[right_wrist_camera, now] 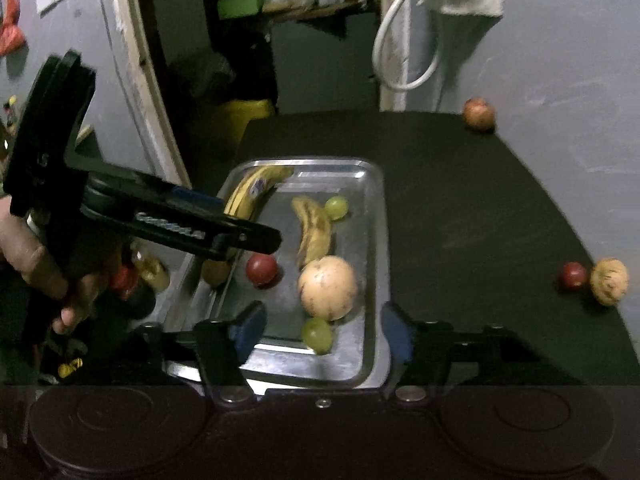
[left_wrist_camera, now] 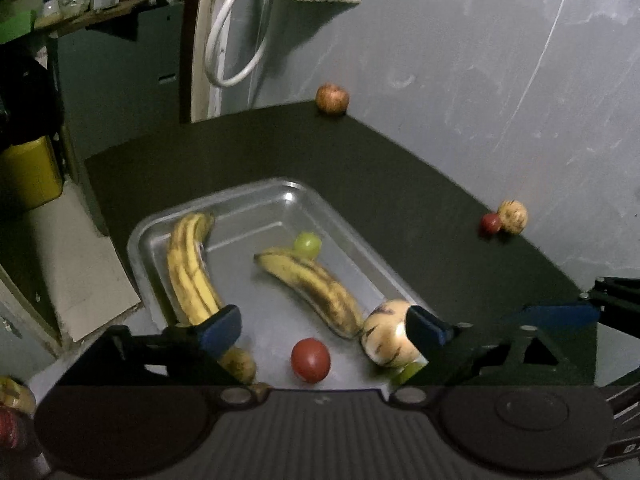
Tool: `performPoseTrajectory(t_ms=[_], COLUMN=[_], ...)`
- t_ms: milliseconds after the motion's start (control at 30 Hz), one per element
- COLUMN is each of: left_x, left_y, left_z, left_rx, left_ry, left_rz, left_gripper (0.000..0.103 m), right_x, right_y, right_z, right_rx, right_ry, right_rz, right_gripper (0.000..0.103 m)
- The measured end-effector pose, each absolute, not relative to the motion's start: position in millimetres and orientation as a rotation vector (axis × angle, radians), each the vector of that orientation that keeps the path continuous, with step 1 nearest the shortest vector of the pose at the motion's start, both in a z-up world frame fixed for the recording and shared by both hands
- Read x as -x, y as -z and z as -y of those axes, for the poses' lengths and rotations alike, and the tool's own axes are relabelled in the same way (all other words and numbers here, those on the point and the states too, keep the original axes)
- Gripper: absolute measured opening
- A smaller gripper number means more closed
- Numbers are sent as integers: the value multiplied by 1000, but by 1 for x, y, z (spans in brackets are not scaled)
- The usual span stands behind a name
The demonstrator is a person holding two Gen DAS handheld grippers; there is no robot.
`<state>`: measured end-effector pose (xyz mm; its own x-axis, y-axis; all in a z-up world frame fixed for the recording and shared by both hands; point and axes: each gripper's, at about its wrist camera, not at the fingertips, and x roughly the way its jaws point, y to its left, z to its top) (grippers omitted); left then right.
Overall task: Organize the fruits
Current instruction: 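Open the left gripper to drop the tomato in the tray while the right releases the grape, then move both tools from the tray toward the last tomato and striped pepino melon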
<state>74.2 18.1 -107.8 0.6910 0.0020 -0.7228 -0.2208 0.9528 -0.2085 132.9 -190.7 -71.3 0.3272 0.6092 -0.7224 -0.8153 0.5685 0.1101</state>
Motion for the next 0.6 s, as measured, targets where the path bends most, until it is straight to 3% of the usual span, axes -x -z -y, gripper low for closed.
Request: performPoseTrajectory(t_ms=[133,333,600], left_x=[-70,-59,-40], left_y=[92,72,47], left_z=[-13,-1,20], left_rx=[302,285,240], left_ry=[-122,-130,-130], left_rz=[-768,-728,-694], left_gripper=[102,102,102], right_x=[-130,-121,-111], right_y=[55,34,17], right_z=[210,241,266], right_rx=[241,148,75], right_ry=[-924,-882,-866], right_rz=[-765,-715,-665], right_gripper=[84,98,102])
